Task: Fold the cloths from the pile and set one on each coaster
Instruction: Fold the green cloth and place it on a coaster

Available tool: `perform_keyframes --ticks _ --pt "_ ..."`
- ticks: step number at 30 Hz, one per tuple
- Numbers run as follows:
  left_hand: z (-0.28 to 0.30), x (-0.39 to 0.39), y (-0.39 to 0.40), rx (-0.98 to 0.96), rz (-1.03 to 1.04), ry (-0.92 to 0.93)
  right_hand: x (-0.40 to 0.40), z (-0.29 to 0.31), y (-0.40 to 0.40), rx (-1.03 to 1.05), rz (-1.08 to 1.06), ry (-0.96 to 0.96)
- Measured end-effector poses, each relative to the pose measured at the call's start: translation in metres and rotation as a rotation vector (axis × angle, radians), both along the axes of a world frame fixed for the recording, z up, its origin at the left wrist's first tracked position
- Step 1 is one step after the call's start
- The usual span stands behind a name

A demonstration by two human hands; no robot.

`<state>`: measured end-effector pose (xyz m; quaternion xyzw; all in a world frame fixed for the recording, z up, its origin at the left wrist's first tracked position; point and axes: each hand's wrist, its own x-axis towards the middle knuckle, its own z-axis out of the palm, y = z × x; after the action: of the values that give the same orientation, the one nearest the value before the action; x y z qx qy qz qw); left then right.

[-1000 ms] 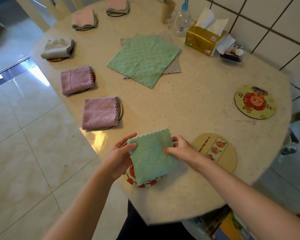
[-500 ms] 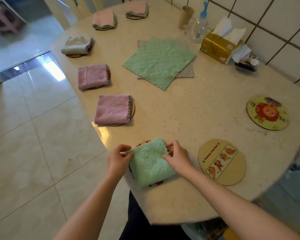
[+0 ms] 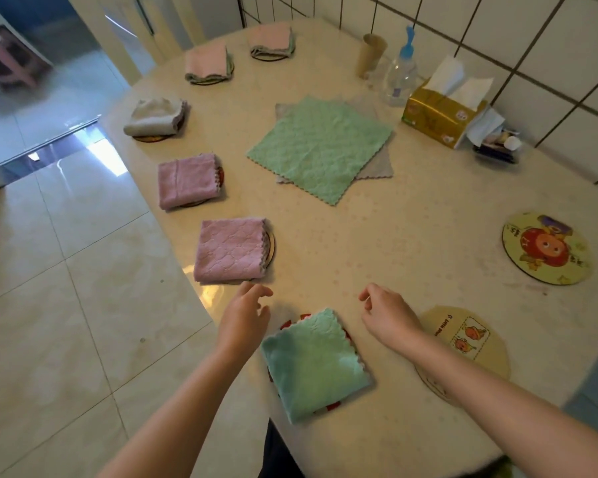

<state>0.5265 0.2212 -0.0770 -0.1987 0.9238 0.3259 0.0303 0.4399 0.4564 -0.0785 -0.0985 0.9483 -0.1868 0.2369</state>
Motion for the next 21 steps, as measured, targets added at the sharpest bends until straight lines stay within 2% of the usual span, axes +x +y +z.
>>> perform_keyframes --ticks 4,12,15,21 --pt "0.008 -0.059 -0.014 -0.061 -0.194 0.096 -0.054 0.006 -0.019 -0.013 0.0 0.053" --pt "-0.005 -0.195 -0.055 -0.23 -0.473 0.049 -0.16 -0.01 -0.076 -0.031 0.062 0.2" --pt "-0.025 -0.238 -0.069 -0.287 -0.528 0.037 -0.184 -0.02 -0.096 0.017 0.092 0.262" --pt "-0.046 -0.283 -0.079 -0.346 -0.661 0.043 -0.203 -0.034 -0.116 0.24 0.25 0.387"
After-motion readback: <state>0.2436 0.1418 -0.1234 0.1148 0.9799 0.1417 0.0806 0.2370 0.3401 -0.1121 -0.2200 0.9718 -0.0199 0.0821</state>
